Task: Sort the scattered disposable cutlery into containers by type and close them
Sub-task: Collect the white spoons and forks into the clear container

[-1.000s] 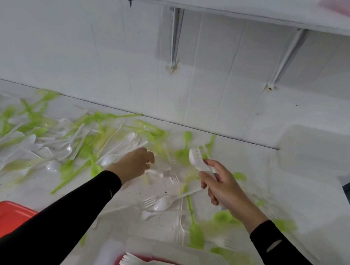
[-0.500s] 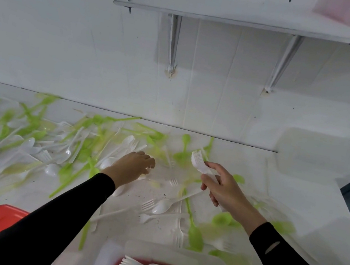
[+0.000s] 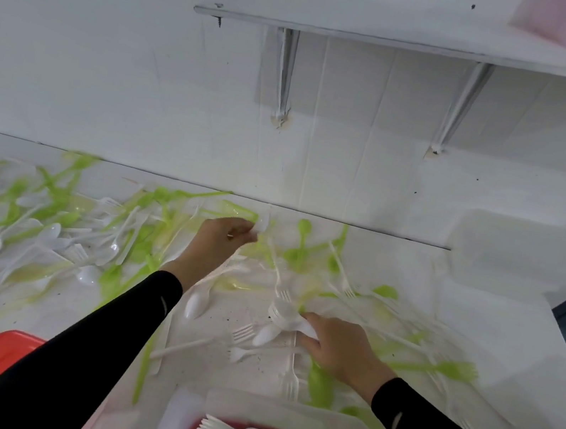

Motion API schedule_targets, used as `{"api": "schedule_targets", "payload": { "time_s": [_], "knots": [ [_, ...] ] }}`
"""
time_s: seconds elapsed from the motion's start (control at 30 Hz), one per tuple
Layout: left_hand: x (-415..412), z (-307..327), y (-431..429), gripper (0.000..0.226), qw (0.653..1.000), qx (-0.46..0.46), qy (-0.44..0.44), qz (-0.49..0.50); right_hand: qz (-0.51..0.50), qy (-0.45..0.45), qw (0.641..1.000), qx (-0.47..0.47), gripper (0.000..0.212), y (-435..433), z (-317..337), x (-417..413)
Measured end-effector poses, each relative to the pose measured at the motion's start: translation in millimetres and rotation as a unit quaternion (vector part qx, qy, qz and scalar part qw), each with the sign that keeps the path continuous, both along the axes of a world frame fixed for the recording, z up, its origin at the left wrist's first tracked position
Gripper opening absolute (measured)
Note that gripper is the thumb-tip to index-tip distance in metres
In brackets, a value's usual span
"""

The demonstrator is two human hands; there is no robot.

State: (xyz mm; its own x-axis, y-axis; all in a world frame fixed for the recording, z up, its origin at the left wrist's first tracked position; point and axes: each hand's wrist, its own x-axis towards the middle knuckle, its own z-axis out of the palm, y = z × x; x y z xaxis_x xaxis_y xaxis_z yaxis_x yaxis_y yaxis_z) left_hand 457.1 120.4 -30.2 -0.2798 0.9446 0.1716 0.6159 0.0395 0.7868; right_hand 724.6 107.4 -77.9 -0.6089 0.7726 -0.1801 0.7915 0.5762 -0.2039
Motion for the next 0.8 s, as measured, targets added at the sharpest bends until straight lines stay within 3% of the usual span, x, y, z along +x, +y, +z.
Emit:
{"api": "schedule_targets", "payload": {
  "time_s": [0.13,0.2,0.33,0.37,0.43,0.53,0.6,0.67,0.8],
  "knots": [
    [22.4,20.6,7.2,0.02,0.97,0.038,-0.236,0.032,-0.016,-0.027,0.999,0.044,0.032,6.1,1.0,1.3],
    [38.1,30.3,8.2,0.016,0.948,0.063,-0.309,0.043,-0.03,-0.009,0.999,0.037,0.029,11.5,7.8,5.5],
    [60.7,41.8,7.6,0.016,0.898,0.118,-0.415,0.08,-0.15,0.135,0.977,0.063,0.032,28.2,24.3,21.2],
    [64.2,40.6,7.2,0.014,0.881,0.121,-0.449,0.084,-0.204,0.195,0.958,0.053,0.03,31.3,31.9,23.9],
    [74.6,36.1,3.5,0.009,0.868,0.092,-0.485,0.061,-0.29,0.342,0.892,-0.056,0.024,31.5,50.1,26.5],
    [97.3,22.3,-1.9,0.017,0.887,0.004,-0.461,0.009,-0.292,0.515,0.767,-0.246,0.018,18.6,73.5,23.0],
    [109.4,16.9,-6.9,0.02,0.892,-0.039,-0.45,-0.021,-0.281,0.553,0.721,-0.308,0.02,11.3,81.3,18.7],
    [116.3,14.4,-13.1,0.025,0.878,-0.072,-0.47,-0.064,-0.267,0.543,0.718,-0.345,0.023,9.2,82.2,16.5],
    [117.3,12.1,-21.3,0.037,0.845,-0.096,-0.516,-0.107,-0.257,0.505,0.759,-0.32,0.026,12.8,77.8,20.8]
  ]
}}
